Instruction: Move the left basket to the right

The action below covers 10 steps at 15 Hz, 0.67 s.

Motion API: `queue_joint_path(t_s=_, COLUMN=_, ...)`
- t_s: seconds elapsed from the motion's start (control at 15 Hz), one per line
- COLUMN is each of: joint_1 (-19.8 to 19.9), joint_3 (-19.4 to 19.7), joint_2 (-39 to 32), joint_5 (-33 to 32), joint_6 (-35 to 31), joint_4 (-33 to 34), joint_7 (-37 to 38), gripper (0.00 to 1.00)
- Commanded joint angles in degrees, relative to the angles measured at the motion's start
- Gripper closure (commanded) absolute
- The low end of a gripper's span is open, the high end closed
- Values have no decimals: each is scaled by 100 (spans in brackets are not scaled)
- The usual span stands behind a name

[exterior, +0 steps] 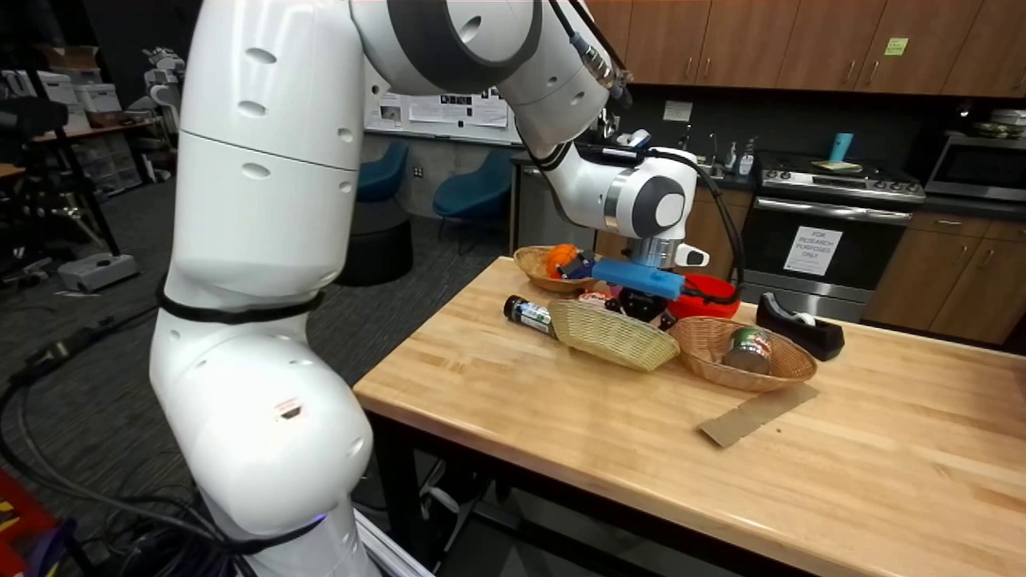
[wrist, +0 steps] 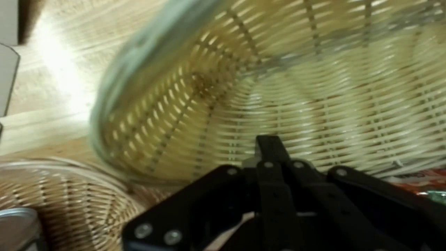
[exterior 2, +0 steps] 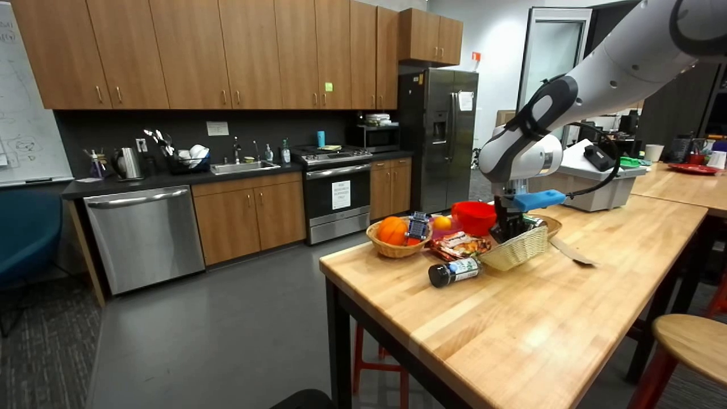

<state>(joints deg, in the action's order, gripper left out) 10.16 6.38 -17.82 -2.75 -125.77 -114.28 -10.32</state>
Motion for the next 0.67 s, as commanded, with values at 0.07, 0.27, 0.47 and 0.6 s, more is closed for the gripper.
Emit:
queue_joint_path(t_s=0.07, joint_1=-212, joint_3=-137, joint_2=1018, joint_5=30, joint_6=148, joint_4=-869, joint_7=62, gripper=100)
queue_joint_path(t_s=0.27, joint_1=-407, joint_3=-245, joint_2=1553, joint_5=17, joint_6=415, joint_4=-1146, joint_7=152, gripper=100)
queue_joint_path(t_s=0.47, joint_1=-649, joint_3=-398, joint_2=2338, joint_5=66, joint_6=815, joint_4=-1529, joint_7=264, gripper=100)
queue_joint_path(t_s=0.6, joint_1=-785, joint_3=-492, joint_2=2700, joint_5=68, joint_6=1080, joint_4=-1605, joint_7=352, gripper=100)
